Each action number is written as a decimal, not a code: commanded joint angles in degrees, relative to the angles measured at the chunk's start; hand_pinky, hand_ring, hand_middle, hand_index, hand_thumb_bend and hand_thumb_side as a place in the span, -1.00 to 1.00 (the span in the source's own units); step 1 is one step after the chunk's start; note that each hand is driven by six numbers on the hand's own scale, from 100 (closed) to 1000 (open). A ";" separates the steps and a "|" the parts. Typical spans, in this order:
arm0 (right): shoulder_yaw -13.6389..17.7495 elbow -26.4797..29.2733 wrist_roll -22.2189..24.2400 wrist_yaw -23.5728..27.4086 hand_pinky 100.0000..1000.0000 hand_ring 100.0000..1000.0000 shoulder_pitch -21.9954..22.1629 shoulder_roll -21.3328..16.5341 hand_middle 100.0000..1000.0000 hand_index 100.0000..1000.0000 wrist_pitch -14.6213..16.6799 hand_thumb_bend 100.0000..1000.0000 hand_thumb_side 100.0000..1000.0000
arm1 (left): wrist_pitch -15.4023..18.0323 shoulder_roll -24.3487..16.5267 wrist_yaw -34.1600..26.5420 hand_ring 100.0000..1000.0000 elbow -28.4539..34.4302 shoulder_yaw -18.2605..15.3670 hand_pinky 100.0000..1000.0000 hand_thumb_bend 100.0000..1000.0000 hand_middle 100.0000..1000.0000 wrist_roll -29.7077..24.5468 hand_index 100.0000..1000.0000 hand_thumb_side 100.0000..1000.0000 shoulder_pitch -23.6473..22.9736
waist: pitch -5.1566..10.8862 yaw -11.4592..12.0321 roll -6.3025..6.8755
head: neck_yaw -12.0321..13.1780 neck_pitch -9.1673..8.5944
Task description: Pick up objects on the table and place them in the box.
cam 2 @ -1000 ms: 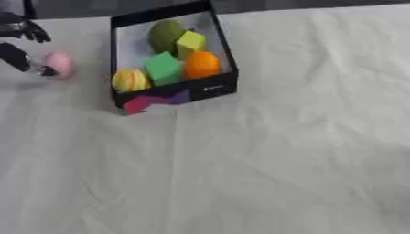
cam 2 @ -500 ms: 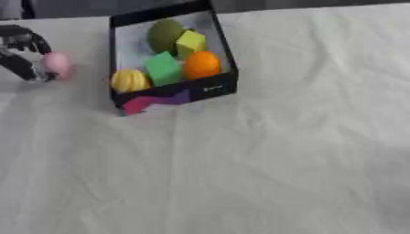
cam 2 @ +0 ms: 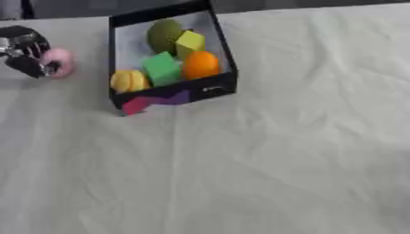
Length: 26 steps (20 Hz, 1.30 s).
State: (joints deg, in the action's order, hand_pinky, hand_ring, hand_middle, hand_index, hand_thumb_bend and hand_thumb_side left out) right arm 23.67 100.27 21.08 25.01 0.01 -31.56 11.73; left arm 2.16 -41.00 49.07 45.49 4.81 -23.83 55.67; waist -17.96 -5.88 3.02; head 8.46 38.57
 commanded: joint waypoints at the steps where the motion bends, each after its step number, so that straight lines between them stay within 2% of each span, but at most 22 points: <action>1: 0.95 0.51 0.11 0.22 0.75 0.47 0.09 -1.28 0.35 0.70 0.25 -1.00 0.17 | 0.33 -1.98 -1.84 0.19 2.38 0.00 0.44 -1.00 0.01 0.71 -0.07 -0.77 3.01 | 0.76 0.17 -0.30 | -0.31 -0.39; 5: 0.77 0.54 0.23 0.47 0.75 0.47 0.25 -1.61 0.35 0.70 0.34 -1.00 0.16 | 1.38 -2.31 -4.60 0.15 6.43 0.99 0.43 -1.00 -0.03 -0.28 -0.12 -0.79 7.35 | 1.24 0.22 -0.30 | -0.82 0.28; 9: 0.43 0.58 0.64 0.83 0.75 0.47 0.12 -1.94 0.35 0.70 0.34 -1.00 0.15 | 2.23 -1.29 -7.38 0.13 10.64 2.72 0.42 -1.00 -0.05 -1.12 -0.13 -0.81 11.03 | 1.51 -0.05 -0.29 | -1.05 0.25; 16: 0.22 0.42 0.95 0.89 0.75 0.47 -0.22 -2.00 0.36 0.70 0.31 -1.00 0.16 | 3.94 1.50 -11.92 0.11 17.85 7.17 0.41 -1.00 -0.05 -2.30 -0.14 -0.80 12.86 | 1.36 -0.52 -0.20 | -0.84 -0.21; 20: 0.08 0.37 1.19 0.86 0.75 0.47 -0.77 -1.96 0.36 0.70 0.01 -1.00 0.17 | 5.32 3.53 -14.15 0.11 18.33 8.87 0.41 -1.00 -0.05 -3.55 -0.14 -0.81 12.69 | 1.06 -0.87 0.00 | -0.73 -0.42; 26: -0.03 0.33 1.44 0.73 0.75 0.47 -1.33 -1.85 0.36 0.70 -0.44 -1.00 0.18 | 7.02 6.57 -11.35 0.18 16.05 10.08 0.44 -1.00 0.04 -5.39 -0.06 -0.79 12.40 | 0.82 -1.28 0.31 | -0.28 -0.73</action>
State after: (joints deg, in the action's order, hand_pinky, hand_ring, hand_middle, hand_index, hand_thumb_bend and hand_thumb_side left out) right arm 23.26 100.24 22.45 25.53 -1.02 -31.59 11.35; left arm 8.77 -33.88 37.06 61.51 15.08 -28.93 67.07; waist -17.96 -7.10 3.05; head 7.98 38.64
